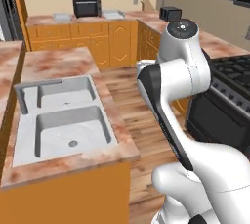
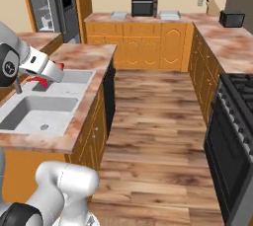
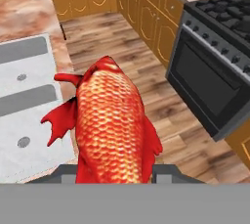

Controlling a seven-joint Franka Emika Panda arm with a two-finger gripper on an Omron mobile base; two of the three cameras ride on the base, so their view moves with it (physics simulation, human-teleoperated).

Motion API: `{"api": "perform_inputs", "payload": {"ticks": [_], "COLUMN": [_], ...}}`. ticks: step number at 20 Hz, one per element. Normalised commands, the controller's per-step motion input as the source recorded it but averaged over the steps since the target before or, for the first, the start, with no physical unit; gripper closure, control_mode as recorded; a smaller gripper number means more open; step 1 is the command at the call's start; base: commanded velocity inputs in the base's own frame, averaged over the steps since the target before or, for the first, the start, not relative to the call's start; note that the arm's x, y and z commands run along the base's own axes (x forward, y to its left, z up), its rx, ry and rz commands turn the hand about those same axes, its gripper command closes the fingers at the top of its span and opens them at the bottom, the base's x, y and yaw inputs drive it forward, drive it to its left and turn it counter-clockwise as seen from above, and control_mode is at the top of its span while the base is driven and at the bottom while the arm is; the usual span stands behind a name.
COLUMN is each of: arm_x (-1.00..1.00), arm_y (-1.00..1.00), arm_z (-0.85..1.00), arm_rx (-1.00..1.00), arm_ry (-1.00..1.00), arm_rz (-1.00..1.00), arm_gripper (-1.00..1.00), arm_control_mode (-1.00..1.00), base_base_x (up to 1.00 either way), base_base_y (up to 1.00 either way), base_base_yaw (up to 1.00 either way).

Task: Place one broccoli and one fish in each tupperware on the nearby counter, to pack two identical lunches.

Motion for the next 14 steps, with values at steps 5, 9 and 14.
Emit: {"api": "perform_inputs", "payload": {"ticks": [5,9,14], "arm_x": [0.0,0.0,0.0], "arm_y": [0.0,0.0,0.0], "arm_z": [0.0,0.0,0.0], "arm_rx": [0.0,0.0,0.0], "arm_ry": [0.0,0.0,0.0], "arm_rz": [0.0,0.0,0.0], "arm_gripper": [1.0,1.0,1.0], "arm_control_mode": [1.0,1.0,1.0], "base_base_x": [0.03,0.56,0.96], "base_base_y": [-0.97,-0.58,-0.43], "base_base_yaw": [0.0,0.0,0.0]}}
